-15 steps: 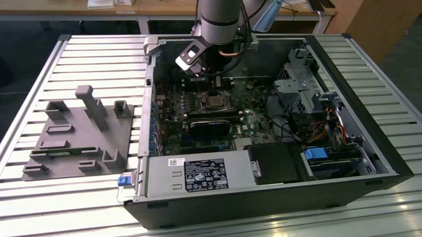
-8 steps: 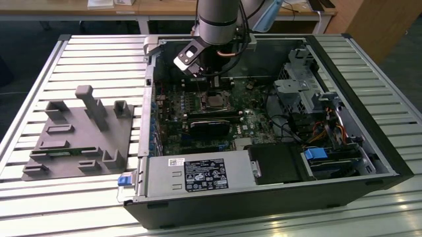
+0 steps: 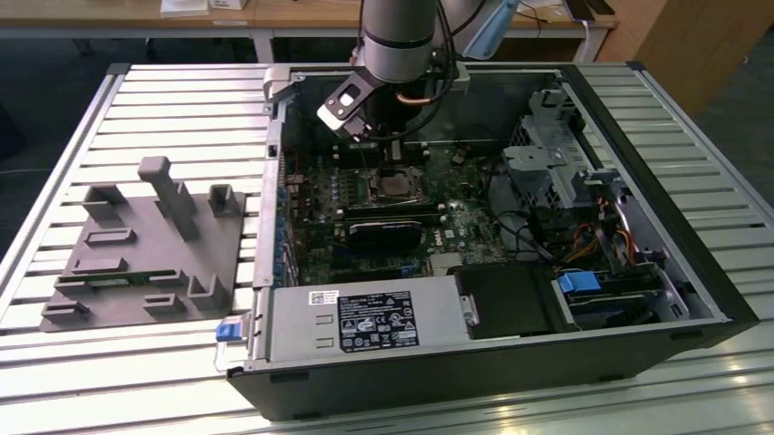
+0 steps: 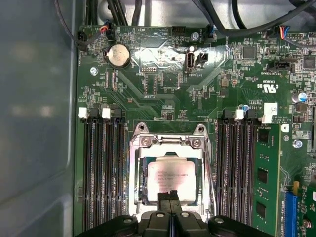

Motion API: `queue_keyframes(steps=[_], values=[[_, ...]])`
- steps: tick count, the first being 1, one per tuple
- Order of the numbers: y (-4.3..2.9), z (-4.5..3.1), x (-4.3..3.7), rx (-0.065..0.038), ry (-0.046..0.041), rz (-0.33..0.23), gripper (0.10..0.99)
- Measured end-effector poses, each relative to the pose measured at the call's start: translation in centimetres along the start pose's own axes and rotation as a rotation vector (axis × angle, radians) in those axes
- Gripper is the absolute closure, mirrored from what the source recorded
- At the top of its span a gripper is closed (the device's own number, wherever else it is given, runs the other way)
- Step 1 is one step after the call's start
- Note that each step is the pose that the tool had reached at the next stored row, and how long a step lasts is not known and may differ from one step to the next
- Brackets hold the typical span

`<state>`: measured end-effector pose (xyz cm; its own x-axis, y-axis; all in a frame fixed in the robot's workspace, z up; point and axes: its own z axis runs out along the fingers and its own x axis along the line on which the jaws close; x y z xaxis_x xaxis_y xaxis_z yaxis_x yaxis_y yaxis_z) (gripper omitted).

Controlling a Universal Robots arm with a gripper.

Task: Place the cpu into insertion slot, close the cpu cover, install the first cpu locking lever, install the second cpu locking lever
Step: 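Close the cpu cover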

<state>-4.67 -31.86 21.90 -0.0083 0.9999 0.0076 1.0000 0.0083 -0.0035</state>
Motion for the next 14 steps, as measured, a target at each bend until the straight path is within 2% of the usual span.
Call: queue_keyframes(steps=[14], values=[[-0.21, 0.68, -0.04, 0.0, 0.0, 0.0, 0.98]])
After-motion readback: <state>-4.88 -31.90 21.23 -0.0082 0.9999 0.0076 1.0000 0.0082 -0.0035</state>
